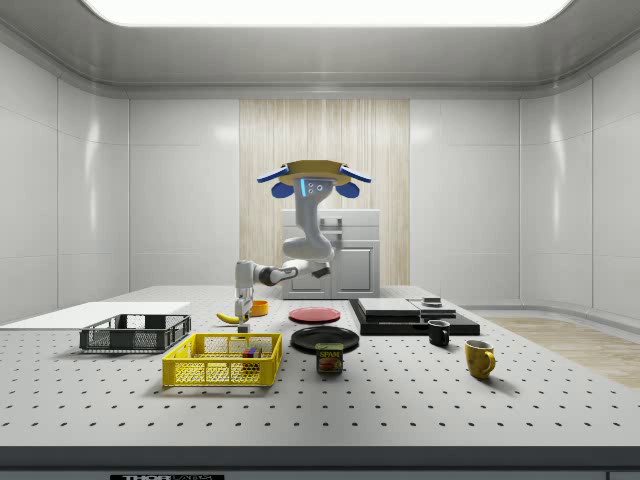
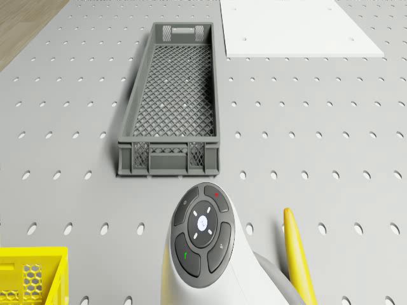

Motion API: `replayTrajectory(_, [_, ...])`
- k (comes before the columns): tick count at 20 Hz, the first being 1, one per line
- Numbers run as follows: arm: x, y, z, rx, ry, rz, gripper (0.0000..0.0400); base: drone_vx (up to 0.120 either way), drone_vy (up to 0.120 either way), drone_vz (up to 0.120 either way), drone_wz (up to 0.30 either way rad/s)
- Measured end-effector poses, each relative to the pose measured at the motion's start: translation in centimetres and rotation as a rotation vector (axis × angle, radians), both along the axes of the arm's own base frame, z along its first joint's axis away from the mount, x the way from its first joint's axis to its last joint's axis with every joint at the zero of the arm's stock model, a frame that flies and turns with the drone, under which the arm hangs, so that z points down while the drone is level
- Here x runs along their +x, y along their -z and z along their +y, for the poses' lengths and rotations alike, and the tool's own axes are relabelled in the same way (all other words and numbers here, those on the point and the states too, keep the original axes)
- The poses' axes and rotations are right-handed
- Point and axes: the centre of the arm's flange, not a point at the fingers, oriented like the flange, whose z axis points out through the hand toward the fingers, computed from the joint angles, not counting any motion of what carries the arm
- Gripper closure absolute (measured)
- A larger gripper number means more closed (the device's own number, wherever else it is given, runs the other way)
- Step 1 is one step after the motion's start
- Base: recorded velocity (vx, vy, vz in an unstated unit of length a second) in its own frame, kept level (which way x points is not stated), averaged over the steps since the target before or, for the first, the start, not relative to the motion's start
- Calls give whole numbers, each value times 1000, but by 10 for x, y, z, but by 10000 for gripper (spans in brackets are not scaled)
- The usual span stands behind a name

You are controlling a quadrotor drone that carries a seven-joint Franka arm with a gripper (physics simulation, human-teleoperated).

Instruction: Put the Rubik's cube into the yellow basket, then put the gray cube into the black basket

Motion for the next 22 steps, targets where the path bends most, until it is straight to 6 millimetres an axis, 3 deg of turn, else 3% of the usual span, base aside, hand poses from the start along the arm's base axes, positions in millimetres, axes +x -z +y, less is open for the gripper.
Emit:
replayTrajectory(19, [0,-41,0,0,0,0,0,0,0,0,0])
replayTrajectory(22, [0,-44,0,0,0,0,66,0,0,0,0])
